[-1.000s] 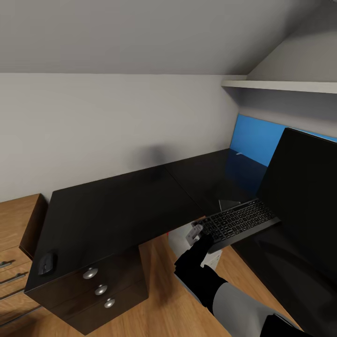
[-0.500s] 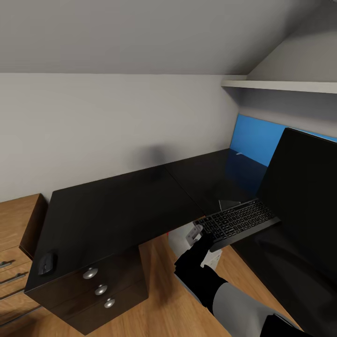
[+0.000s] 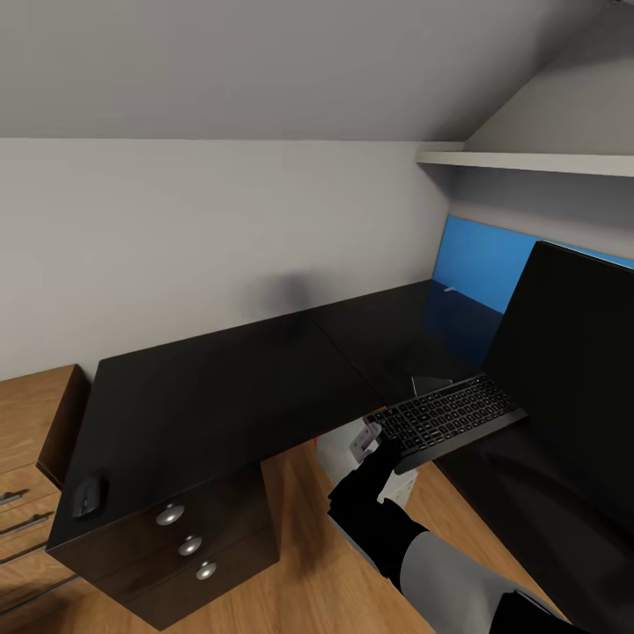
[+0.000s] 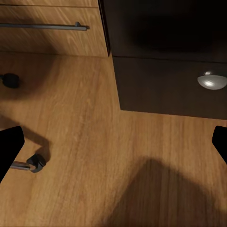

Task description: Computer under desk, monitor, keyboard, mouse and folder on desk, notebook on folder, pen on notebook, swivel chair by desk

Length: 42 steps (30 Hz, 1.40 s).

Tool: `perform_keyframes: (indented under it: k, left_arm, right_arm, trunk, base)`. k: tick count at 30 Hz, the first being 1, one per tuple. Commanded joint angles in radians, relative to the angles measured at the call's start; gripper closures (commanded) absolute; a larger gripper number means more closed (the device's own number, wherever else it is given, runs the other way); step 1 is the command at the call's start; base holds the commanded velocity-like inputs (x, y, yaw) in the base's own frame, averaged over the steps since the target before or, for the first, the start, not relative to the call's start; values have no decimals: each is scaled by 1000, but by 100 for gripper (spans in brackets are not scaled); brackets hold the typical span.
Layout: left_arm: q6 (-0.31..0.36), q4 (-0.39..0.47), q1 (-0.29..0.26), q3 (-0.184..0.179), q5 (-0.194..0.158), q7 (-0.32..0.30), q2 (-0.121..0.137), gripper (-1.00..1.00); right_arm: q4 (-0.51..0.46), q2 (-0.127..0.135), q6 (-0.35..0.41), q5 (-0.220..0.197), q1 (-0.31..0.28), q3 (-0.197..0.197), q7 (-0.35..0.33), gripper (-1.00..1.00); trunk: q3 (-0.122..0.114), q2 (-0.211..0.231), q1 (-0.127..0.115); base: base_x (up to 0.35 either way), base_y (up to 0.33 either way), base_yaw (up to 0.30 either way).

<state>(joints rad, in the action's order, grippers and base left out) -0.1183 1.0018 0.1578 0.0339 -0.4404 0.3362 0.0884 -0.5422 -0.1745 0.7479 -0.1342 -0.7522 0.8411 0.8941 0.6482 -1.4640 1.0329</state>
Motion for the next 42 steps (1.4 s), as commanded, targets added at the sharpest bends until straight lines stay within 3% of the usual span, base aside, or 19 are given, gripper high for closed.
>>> perform_keyframes:
  k: [1, 13, 17, 42]
  left_arm:
    - [-4, 1, 0, -2, -11, 3, 1, -100]
    - [-4, 1, 1, -2, -11, 1, 1, -100]
    - [-4, 1, 1, -2, -11, 1, 1, -100]
    - [-4, 0, 1, -3, -11, 1, 1, -100]
  right_arm:
    - [1, 0, 4, -12, -1, 7, 8, 100]
    - [1, 0, 4, -12, -1, 7, 17, 100]
    - [1, 0, 4, -12, -1, 7, 17, 100]
    - [0, 0, 2, -7, -2, 12, 16, 100]
  trunk:
    - [-2, 7, -4]
    - [-2, 7, -4]
    - [-15, 35, -19]
    - [-15, 35, -19]
  base:
    - [0, 0, 0]
    - [0, 0, 0]
    - [0, 0, 0]
    - [0, 0, 0]
